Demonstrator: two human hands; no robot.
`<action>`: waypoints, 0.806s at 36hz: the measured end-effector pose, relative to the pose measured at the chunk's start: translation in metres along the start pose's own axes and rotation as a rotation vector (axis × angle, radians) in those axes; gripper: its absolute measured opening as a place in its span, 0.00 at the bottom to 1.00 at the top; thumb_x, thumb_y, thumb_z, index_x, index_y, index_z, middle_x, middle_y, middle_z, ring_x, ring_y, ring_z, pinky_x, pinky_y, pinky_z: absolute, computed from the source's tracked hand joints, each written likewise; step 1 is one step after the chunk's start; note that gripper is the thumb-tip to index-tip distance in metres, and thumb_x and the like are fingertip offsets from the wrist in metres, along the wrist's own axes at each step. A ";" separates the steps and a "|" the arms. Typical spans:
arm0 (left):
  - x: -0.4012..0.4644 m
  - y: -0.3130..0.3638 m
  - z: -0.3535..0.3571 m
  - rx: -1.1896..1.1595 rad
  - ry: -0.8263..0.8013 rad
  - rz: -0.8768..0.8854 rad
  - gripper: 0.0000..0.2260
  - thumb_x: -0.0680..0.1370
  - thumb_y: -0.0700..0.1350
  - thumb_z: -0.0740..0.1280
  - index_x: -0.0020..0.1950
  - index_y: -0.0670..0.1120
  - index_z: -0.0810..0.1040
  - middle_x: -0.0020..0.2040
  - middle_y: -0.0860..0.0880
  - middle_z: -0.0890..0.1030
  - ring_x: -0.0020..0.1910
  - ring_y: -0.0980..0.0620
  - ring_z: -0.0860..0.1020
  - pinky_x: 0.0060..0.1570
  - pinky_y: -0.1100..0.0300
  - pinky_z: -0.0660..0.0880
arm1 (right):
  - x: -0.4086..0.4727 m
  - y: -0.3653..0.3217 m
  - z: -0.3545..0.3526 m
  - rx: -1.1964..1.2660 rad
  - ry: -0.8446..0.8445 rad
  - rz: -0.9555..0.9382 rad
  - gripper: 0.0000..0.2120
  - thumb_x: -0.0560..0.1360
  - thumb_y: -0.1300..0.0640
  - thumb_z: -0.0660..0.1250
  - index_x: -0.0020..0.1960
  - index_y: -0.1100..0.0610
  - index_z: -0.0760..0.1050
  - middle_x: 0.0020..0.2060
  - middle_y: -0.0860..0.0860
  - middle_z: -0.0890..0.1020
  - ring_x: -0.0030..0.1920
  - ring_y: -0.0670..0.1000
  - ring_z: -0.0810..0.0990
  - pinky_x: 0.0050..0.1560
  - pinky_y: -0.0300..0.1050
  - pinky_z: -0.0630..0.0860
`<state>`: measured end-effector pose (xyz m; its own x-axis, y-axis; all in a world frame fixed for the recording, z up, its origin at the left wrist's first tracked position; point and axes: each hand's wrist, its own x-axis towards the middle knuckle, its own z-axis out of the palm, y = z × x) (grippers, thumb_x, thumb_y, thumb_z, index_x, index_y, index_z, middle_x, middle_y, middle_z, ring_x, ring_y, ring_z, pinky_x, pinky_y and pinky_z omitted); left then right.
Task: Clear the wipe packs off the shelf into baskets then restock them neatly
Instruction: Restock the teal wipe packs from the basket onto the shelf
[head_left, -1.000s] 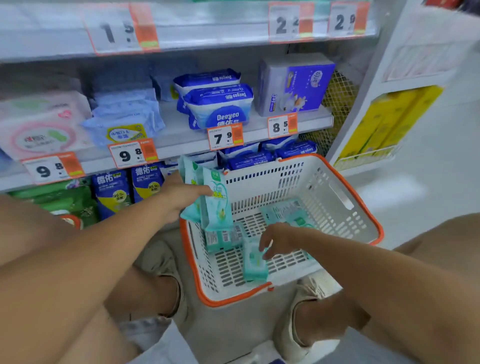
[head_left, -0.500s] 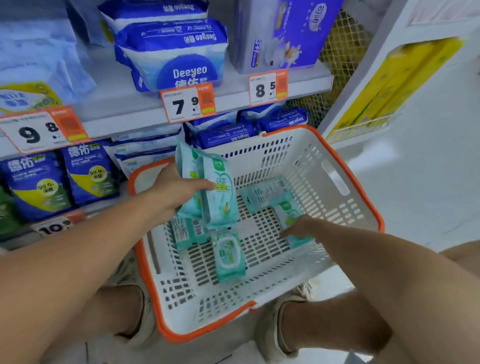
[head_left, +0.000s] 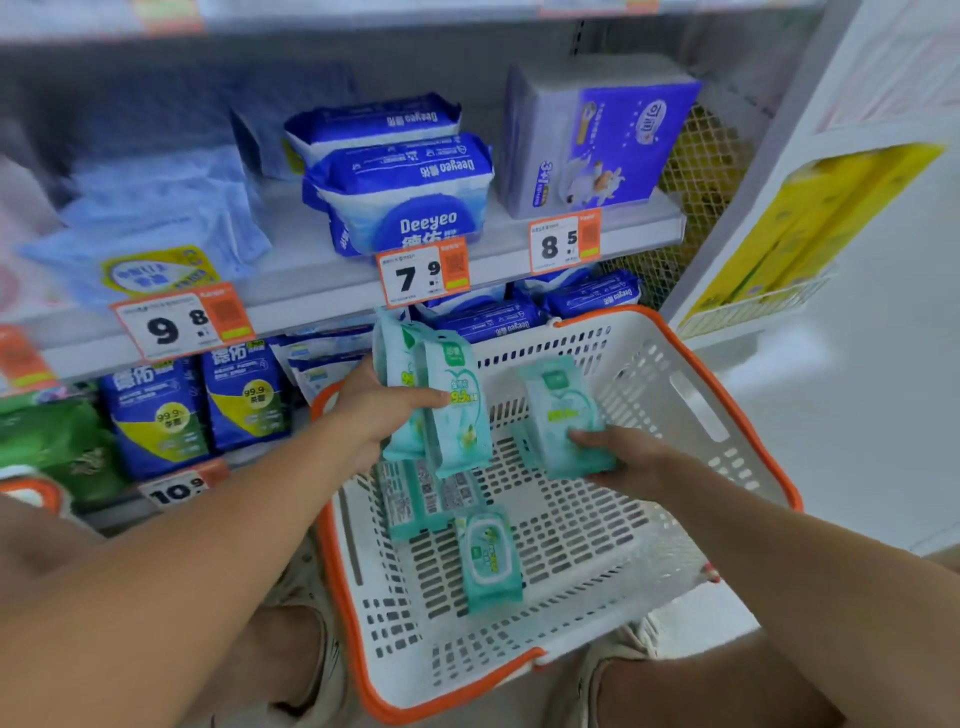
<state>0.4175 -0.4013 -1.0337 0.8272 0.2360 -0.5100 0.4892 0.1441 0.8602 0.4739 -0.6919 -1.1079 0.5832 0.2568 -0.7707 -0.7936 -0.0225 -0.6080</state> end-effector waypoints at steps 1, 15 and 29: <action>-0.005 0.004 -0.002 -0.024 0.011 0.013 0.25 0.66 0.32 0.79 0.60 0.45 0.80 0.52 0.46 0.86 0.47 0.48 0.85 0.44 0.50 0.82 | -0.014 -0.014 0.002 0.068 -0.101 -0.037 0.35 0.57 0.60 0.86 0.62 0.63 0.79 0.54 0.59 0.85 0.49 0.56 0.86 0.41 0.47 0.84; -0.112 0.094 0.003 -0.261 -0.024 0.448 0.29 0.58 0.36 0.80 0.58 0.42 0.81 0.51 0.46 0.86 0.51 0.47 0.85 0.51 0.50 0.81 | -0.177 -0.099 0.101 -0.027 -0.476 -0.319 0.20 0.78 0.58 0.65 0.68 0.61 0.75 0.63 0.60 0.81 0.62 0.61 0.81 0.65 0.67 0.73; -0.144 0.125 0.007 -0.200 -0.209 0.504 0.32 0.65 0.40 0.81 0.67 0.44 0.76 0.58 0.42 0.84 0.56 0.40 0.83 0.55 0.39 0.79 | -0.204 -0.105 0.166 -0.069 -0.596 -0.610 0.19 0.80 0.57 0.63 0.71 0.57 0.73 0.64 0.57 0.81 0.65 0.59 0.79 0.65 0.57 0.76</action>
<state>0.3612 -0.4241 -0.8528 0.9914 0.1306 -0.0085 -0.0243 0.2471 0.9687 0.4092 -0.5815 -0.8551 0.7008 0.7080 -0.0872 -0.3464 0.2309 -0.9092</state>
